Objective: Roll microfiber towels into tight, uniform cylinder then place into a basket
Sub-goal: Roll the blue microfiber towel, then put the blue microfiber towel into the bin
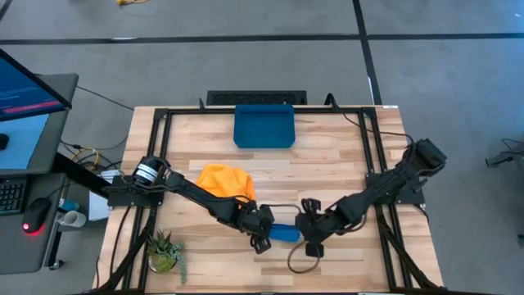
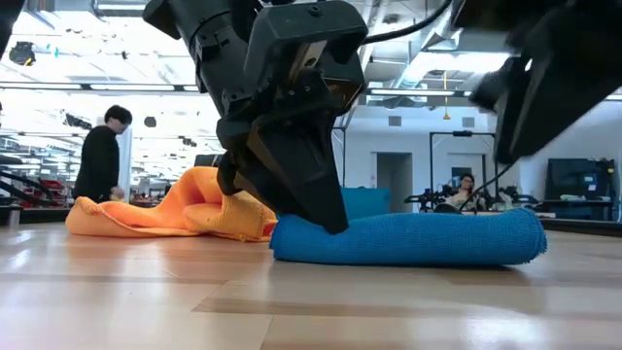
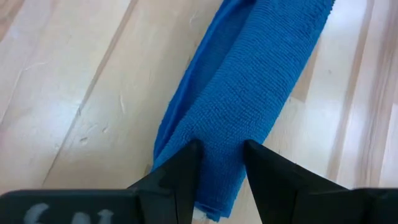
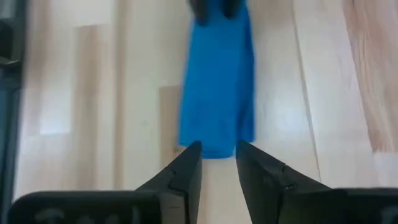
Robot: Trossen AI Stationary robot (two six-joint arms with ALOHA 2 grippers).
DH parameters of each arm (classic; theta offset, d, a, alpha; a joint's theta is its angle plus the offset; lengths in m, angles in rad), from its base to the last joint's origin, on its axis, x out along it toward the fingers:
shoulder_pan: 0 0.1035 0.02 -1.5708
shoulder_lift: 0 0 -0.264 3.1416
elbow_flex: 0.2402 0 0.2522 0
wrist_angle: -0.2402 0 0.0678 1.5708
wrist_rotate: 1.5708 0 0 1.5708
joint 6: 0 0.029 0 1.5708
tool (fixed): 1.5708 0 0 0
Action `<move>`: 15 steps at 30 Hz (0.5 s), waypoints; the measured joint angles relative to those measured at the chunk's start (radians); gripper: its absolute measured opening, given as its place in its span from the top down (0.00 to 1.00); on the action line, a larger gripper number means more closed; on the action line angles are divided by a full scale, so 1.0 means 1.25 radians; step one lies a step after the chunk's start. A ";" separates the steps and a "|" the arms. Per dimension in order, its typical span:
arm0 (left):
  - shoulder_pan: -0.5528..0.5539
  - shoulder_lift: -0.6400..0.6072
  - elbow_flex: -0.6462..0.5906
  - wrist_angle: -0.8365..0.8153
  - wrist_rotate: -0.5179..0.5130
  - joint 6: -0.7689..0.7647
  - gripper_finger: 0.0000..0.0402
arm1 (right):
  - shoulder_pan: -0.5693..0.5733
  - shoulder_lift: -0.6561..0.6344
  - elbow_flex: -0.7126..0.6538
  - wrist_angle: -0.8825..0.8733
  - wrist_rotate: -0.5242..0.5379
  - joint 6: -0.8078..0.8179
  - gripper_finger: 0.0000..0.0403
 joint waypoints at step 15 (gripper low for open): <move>0.000 0.001 0.000 0.028 -0.034 0.029 0.69 | 0.078 0.084 0.003 0.174 0.163 -0.094 0.65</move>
